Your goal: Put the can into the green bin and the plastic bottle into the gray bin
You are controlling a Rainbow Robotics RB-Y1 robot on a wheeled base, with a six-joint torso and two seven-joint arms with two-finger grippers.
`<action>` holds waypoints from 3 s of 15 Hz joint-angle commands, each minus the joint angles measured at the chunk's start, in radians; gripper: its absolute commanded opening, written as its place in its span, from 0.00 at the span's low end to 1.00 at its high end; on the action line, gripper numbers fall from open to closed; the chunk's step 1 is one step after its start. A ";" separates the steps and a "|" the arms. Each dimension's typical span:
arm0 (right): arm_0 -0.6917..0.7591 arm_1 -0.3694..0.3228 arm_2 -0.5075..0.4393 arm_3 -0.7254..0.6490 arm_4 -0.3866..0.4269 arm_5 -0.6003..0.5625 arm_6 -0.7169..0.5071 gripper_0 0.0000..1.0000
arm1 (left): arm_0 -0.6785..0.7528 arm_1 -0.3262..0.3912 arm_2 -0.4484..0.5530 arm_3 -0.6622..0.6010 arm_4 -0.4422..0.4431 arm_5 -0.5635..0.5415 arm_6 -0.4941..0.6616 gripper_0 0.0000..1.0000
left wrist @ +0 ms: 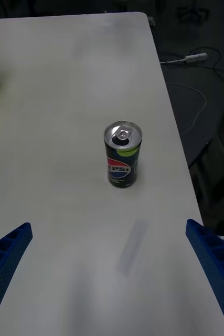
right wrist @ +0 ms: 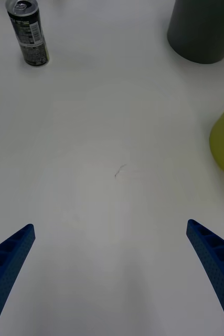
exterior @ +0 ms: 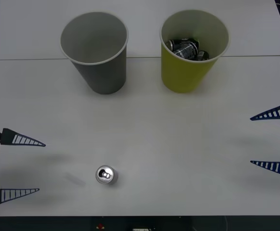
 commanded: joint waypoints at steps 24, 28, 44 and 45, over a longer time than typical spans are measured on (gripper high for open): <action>0.000 0.000 0.000 0.000 0.000 0.000 0.000 1.00 | -0.475 -0.308 -0.732 0.569 0.323 0.042 -0.406 1.00; 0.000 0.000 0.000 0.000 0.000 0.000 0.000 1.00 | -0.490 -0.370 -0.753 0.569 0.323 0.108 -0.412 1.00; 0.000 0.000 0.000 0.000 0.000 0.000 0.000 1.00 | -0.496 -0.401 -0.769 0.574 0.325 0.145 -0.403 0.00; 0.000 0.000 0.000 0.000 0.000 0.000 0.000 1.00 | -0.496 -0.401 -0.769 0.574 0.326 0.145 -0.400 0.00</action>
